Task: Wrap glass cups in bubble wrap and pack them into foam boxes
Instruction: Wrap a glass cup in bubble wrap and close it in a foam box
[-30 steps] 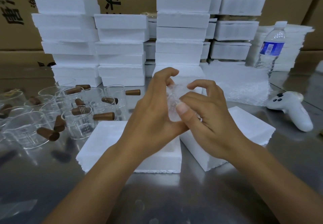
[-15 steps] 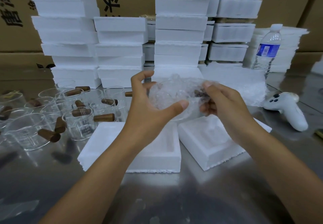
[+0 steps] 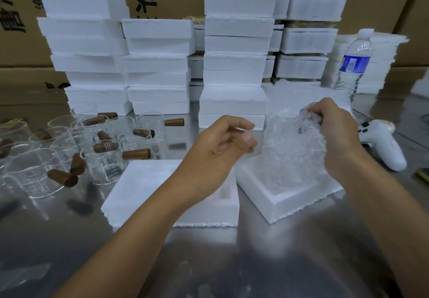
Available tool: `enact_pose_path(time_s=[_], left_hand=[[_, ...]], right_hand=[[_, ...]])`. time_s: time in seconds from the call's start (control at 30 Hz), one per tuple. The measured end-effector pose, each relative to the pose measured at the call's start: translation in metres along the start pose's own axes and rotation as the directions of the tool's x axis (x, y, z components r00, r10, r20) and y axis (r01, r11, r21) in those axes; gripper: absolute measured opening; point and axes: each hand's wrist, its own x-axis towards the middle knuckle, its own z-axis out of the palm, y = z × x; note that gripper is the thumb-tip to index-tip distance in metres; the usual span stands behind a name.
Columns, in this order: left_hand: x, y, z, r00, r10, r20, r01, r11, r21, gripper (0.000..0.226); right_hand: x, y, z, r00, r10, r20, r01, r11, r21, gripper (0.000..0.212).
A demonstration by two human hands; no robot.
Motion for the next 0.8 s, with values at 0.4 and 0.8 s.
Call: enact_pose_path(time_s=[0.4, 0.8], left_hand=[[-0.002, -0.011, -0.004, 0.999, -0.019, 0.037, 0.006, 0.946, 0.324, 0.025], [-0.001, -0.014, -0.006, 0.998, -0.032, 0.044, 0.010, 0.908, 0.418, 0.026]], right_hand=[[-0.001, 0.004, 0.004, 0.969, 0.038, 0.242, 0.043, 0.946, -0.322, 0.027], [0.008, 0.021, -0.008, 0.949, -0.050, 0.313, 0.292, 0.520, -0.803, 0.016]])
